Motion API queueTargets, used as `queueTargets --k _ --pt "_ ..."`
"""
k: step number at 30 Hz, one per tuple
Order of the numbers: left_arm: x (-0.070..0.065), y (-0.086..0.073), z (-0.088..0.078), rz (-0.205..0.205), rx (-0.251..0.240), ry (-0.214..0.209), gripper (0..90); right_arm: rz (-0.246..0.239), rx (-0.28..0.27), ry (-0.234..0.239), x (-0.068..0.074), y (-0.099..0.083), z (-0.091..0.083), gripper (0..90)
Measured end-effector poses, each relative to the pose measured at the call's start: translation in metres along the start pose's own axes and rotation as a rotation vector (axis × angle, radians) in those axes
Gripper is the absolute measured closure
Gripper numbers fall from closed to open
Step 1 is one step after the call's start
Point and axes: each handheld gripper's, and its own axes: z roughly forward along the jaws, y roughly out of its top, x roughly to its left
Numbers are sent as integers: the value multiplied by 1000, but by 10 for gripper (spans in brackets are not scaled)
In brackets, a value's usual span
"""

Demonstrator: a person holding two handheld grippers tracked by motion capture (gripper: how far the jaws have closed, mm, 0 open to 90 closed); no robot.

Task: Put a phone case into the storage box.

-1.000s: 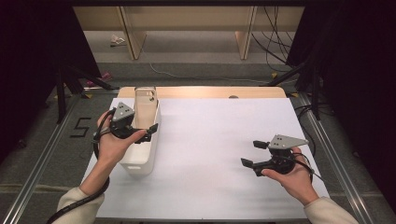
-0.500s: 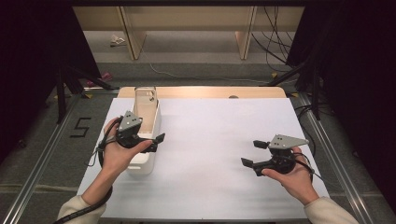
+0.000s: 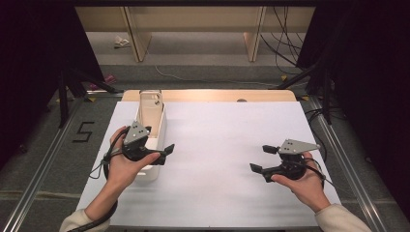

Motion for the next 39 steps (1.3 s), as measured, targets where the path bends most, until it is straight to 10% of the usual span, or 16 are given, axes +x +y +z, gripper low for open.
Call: queueTargets --k 39 --pt "-25 -45 -8 60 7 -28 0 -5 -1 0 1 0 -1 158"
